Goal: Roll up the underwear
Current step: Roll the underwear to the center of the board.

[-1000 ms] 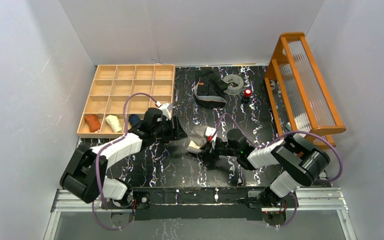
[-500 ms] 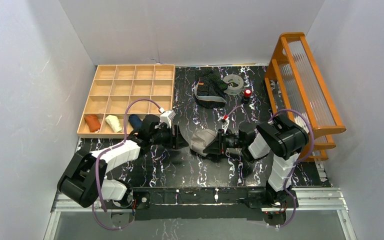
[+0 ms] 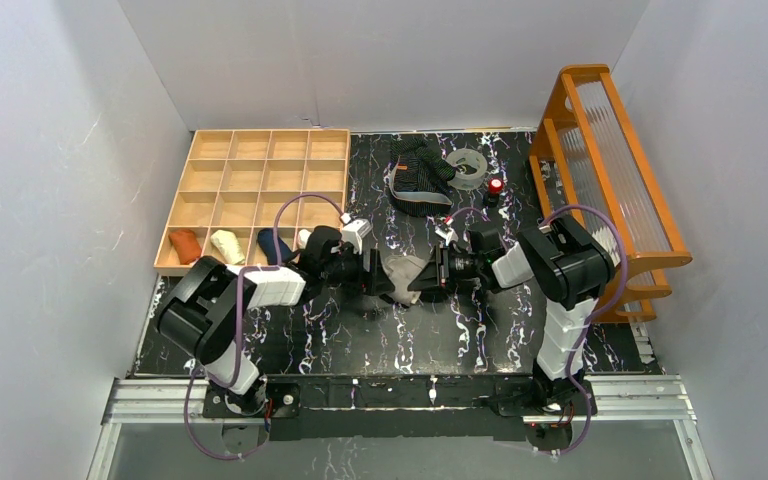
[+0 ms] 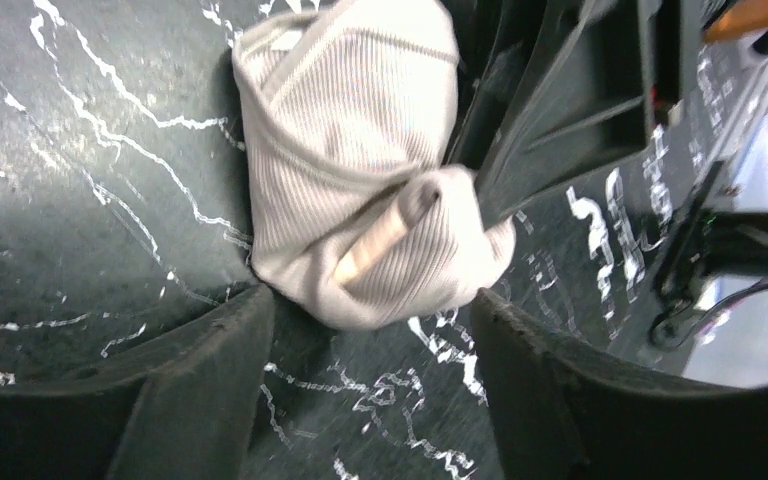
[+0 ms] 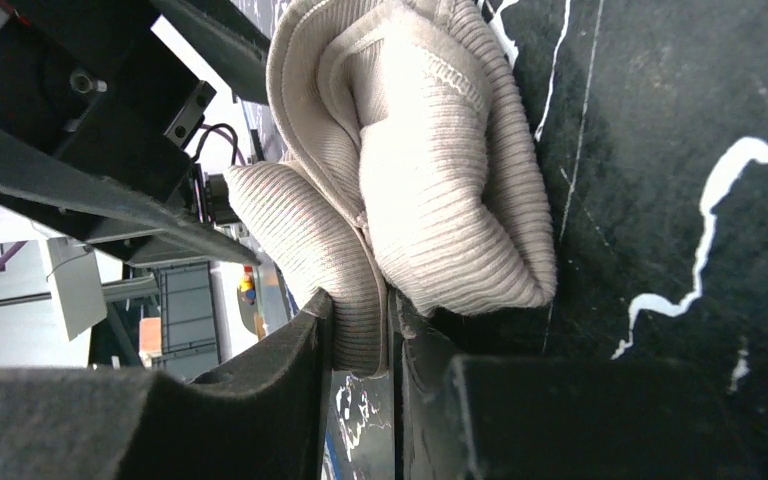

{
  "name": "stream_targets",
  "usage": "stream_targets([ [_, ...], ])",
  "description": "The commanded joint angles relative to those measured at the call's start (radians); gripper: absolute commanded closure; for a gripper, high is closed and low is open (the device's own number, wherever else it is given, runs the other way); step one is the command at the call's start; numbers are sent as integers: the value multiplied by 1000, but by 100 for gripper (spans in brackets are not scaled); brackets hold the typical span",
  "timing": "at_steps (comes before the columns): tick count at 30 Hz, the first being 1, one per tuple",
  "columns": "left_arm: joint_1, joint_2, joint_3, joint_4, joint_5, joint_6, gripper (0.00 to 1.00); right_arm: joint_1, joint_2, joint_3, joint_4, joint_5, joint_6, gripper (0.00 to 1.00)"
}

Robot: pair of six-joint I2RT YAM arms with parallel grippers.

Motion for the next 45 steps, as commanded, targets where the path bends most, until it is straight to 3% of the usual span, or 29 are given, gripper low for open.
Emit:
stream_targets([
  [1, -2, 51, 17, 110, -50, -101, 25, -3, -6, 30, -146, 39, -79, 95],
  [7, -2, 117, 18, 232, 11, -186, 21, -4, -69, 58, -217, 47, -181, 94],
  [14, -2, 205, 22, 273, 118, -242, 24, 3, -134, 77, -147, -19, -242, 91],
  [17, -2, 210, 4, 327, 135, -272, 24, 7, -119, 81, -65, -66, -231, 90],
  [21, -2, 201, 6, 337, 140, -292, 26, 8, -55, 132, -124, -50, -236, 90],
  [27, -1, 188, -16, 327, 88, -322, 41, 2, -5, 110, -122, 10, -160, 90],
  [34, -1, 190, -12, 280, 27, -326, 48, 3, -55, 33, -148, 54, -121, 89],
  [39, -2, 215, 49, 152, -12, -278, 71, 3, -76, 45, -206, 58, -171, 76],
  [43, -9, 181, 97, -50, -94, -183, 75, 4, -157, 53, -255, 105, -245, 51],
  [45, -11, 168, 121, -113, -103, -146, 75, 4, -216, 51, -279, 143, -297, 33],
])
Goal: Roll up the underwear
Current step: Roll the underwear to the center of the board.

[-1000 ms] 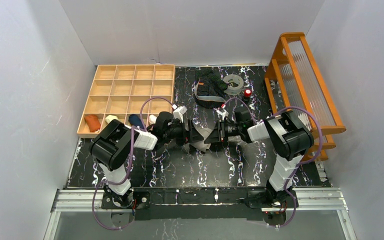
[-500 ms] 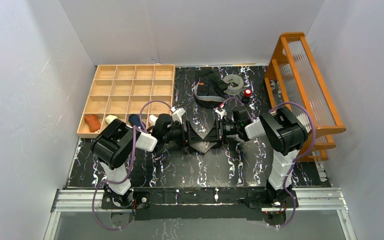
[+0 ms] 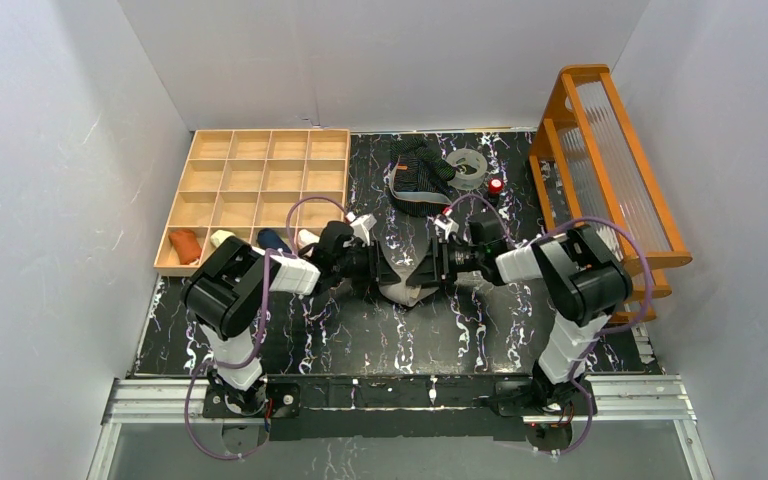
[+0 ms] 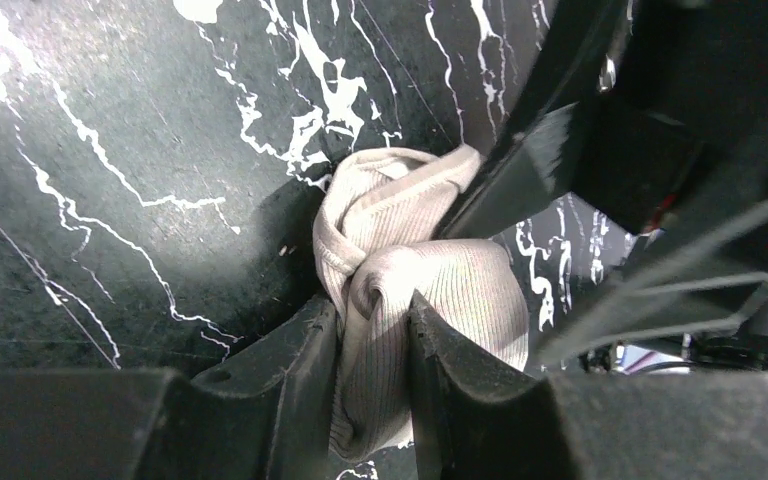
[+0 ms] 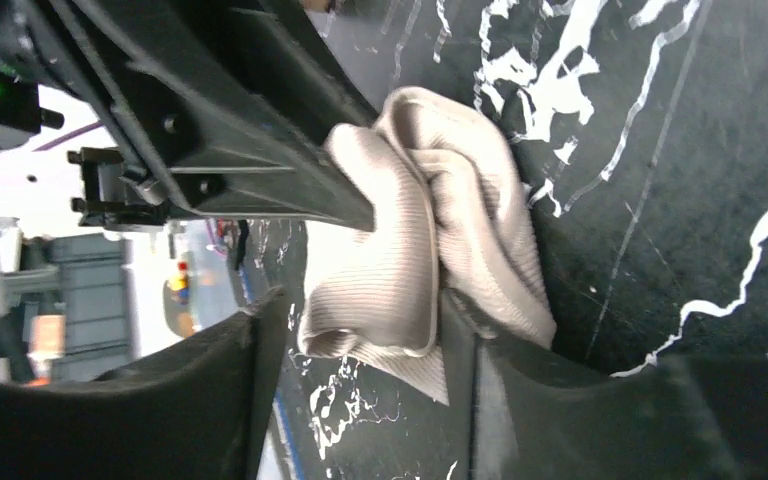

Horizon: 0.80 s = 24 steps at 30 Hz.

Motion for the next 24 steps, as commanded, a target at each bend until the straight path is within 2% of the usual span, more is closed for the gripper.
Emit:
stream_targets([
  [1, -7, -37, 46, -282, -116, 138, 75, -2, -138, 2, -87, 117, -167, 30],
  [4, -12, -54, 57, -315, -131, 156, 74, 4, -233, -20, -84, 175, -269, 15],
  [5, -12, -57, 57, -316, -130, 154, 74, 12, -269, -37, -71, 197, -308, 13],
  [7, -18, -62, 62, -326, -130, 152, 72, 57, -343, -74, -55, 267, -452, 14],
  [11, -37, -77, 77, -345, -130, 151, 71, 243, -449, -145, -5, 493, -719, 15],
  [16, -42, -90, 83, -358, -123, 143, 70, 354, -487, -230, 166, 647, -856, 15],
  [19, -42, -94, 83, -362, -127, 138, 70, 397, -477, -233, 171, 662, -939, 15],
  [24, -43, -98, 84, -357, -128, 125, 70, 450, -434, -228, 184, 693, -980, 17],
])
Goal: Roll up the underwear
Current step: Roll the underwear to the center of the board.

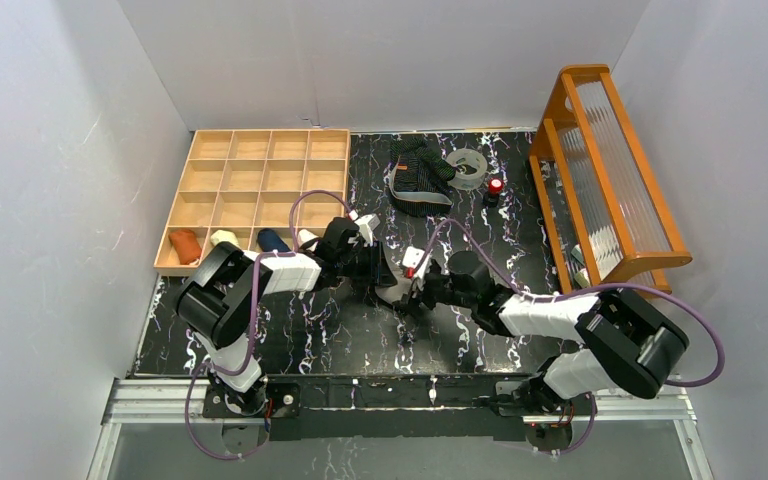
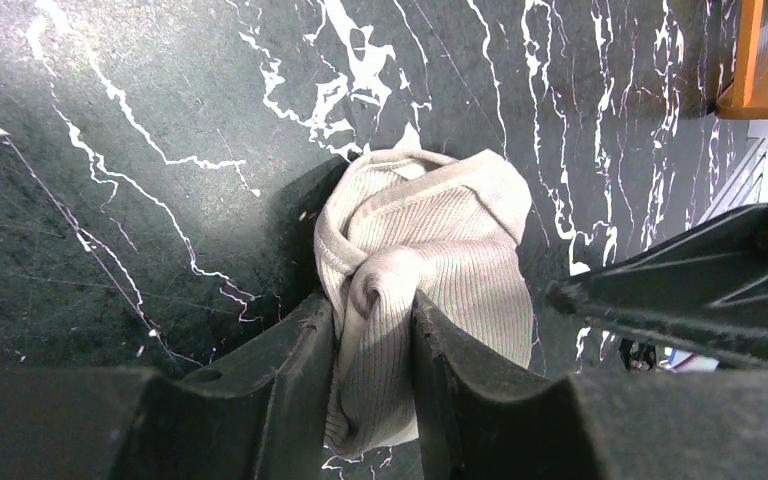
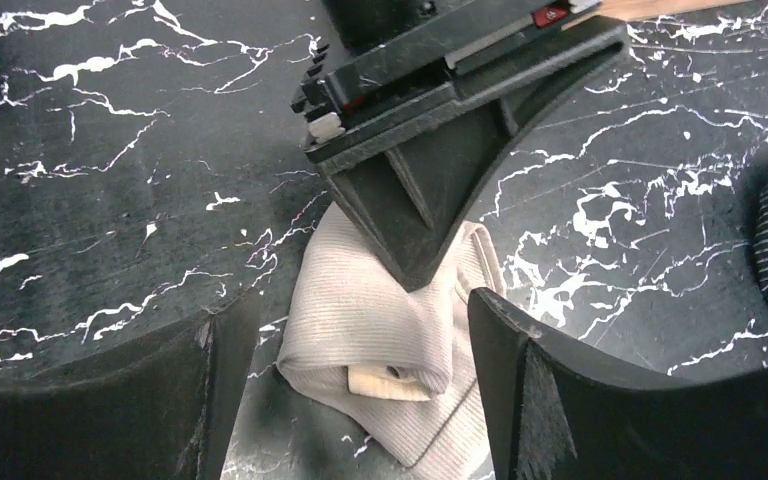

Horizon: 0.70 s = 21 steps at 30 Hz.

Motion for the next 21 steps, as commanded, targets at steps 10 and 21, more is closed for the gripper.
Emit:
stream_targets([
  [10, -7, -46, 2, -83, -22, 1, 69, 91, 143, 15, 115, 192, -45, 36],
  [21, -6, -131, -18, -72, -49, -48, 50, 110, 150, -86, 175, 155, 49, 80],
])
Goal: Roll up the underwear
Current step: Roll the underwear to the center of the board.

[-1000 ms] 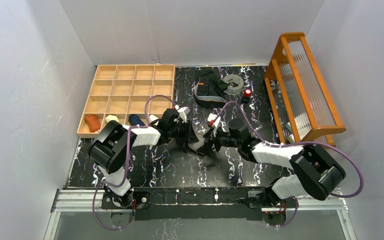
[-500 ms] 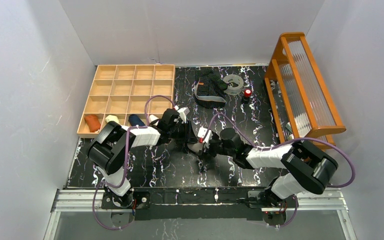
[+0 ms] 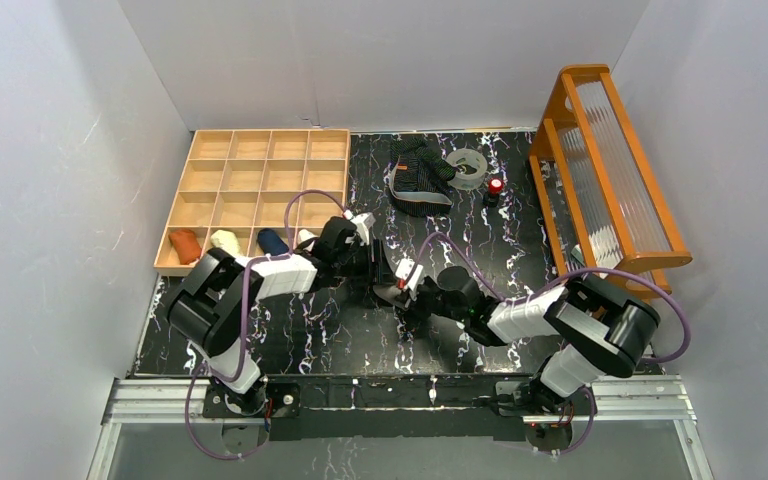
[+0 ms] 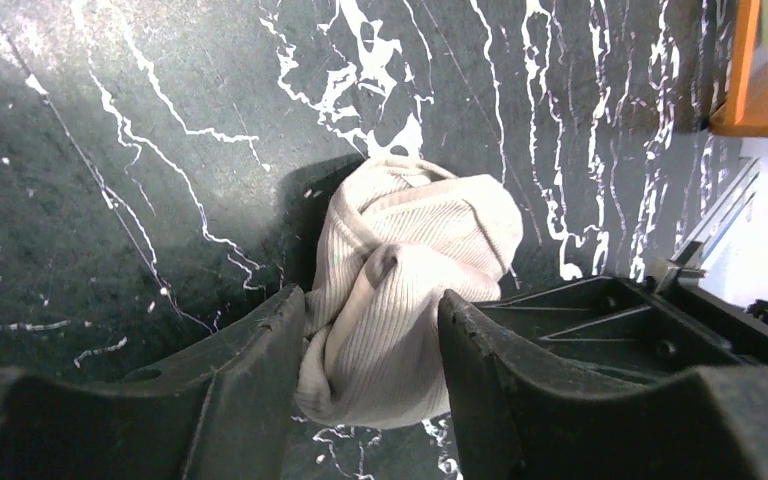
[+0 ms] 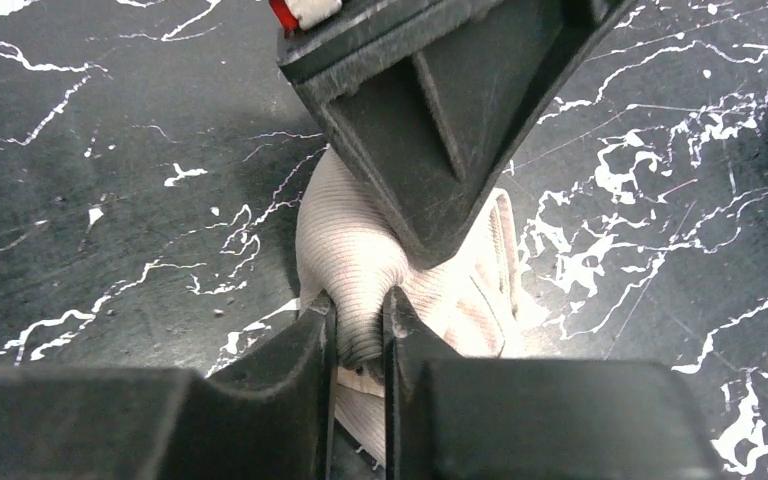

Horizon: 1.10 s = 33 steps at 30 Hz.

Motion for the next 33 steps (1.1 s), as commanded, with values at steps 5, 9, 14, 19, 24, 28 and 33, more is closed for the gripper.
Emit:
stream_targets([
  [5, -4, -177, -20, -43, -106, -33, 38, -9, 8, -69, 48, -206, 166, 86],
  [9, -2, -248, -55, -25, -148, -42, 31, -65, 39, -103, 170, -337, 273, 87],
  [14, 3, -348, -136, -12, -193, -54, 29, -75, 73, -87, 142, -455, 136, 90],
  [19, 12, -526, -228, -55, -323, -63, 25, -68, 35, -80, 28, -508, -220, 98],
  [24, 19, -606, -289, -157, -310, -83, 19, -31, 8, -2, -165, -441, -448, 99],
  [28, 19, -532, -336, -72, -177, -152, 28, 45, 37, -11, -143, -333, -521, 99],
  [33, 16, -407, -363, 68, -21, -203, 43, 111, 71, -75, -5, -195, -539, 99],
])
